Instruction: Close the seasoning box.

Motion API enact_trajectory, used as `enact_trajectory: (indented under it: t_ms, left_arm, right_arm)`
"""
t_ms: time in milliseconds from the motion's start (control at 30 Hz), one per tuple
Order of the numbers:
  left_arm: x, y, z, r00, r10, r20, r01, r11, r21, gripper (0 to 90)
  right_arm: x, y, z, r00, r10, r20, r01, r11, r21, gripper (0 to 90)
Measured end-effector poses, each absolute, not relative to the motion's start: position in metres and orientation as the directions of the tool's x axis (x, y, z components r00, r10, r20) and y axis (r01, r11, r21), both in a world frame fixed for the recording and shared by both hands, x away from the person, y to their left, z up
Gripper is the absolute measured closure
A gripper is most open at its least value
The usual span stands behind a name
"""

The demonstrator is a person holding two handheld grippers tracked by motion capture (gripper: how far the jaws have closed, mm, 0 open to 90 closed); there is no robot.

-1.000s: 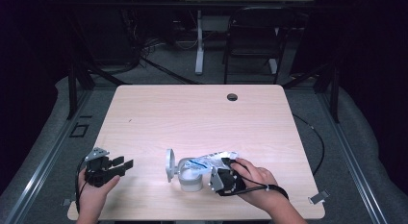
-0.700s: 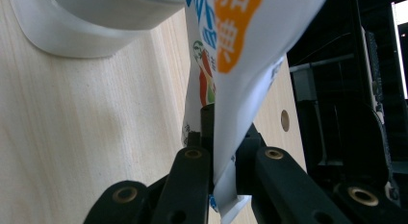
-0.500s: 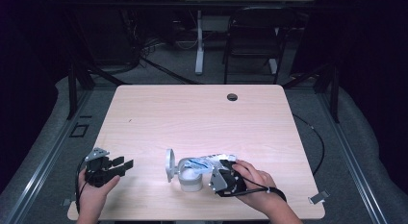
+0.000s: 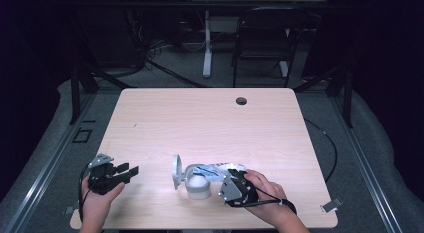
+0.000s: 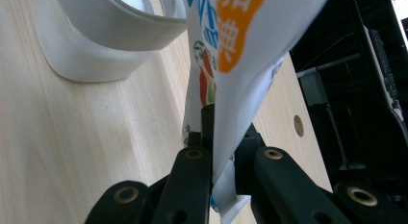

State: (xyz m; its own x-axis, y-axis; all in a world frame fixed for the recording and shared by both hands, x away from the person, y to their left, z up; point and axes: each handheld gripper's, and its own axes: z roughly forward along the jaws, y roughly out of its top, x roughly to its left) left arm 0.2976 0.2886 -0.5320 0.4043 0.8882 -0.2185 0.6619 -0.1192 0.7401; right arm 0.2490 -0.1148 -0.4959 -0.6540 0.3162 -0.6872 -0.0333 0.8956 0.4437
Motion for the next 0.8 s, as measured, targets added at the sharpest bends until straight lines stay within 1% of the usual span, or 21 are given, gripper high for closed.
enact_trajectory:
  t_ms: [300,367,400,500,667,800]
  left_arm:
    - [0.2976,0.2879,-0.5326,0.409,0.886,-0.219,0.664,-0.124,0.738,52.6]
    - [0.2976,0.2874,-0.5328,0.406,0.888,-0.217,0.663,-0.123,0.739,52.6]
    - [0.2977,0.2872,-0.5330,0.406,0.888,-0.217,0.663,-0.123,0.738,52.6]
    - [0.2979,0.2873,-0.5336,0.413,0.885,-0.215,0.668,-0.133,0.733,52.6]
    - [0.2979,0.2871,-0.5338,0.412,0.885,-0.217,0.674,-0.136,0.726,52.6]
    - [0.2979,0.2873,-0.5340,0.413,0.884,-0.218,0.674,-0.136,0.726,52.6]
  right_arm:
    - [0.2481,-0.1163,-0.4997,-0.654,0.351,-0.670,-0.019,0.878,0.479,87.5]
    - [0.2483,-0.1172,-0.5002,-0.653,0.372,-0.659,-0.018,0.863,0.506,87.5]
    - [0.2483,-0.1180,-0.4982,-0.654,0.367,-0.662,-0.013,0.870,0.494,87.5]
    - [0.2485,-0.1192,-0.4982,-0.660,0.400,-0.636,-0.007,0.843,0.538,87.6]
    - [0.2483,-0.1173,-0.4998,-0.666,0.404,-0.628,-0.005,0.838,0.545,87.7]
    - [0.2512,-0.1171,-0.5012,-0.672,0.426,-0.606,0.003,0.820,0.573,87.7]
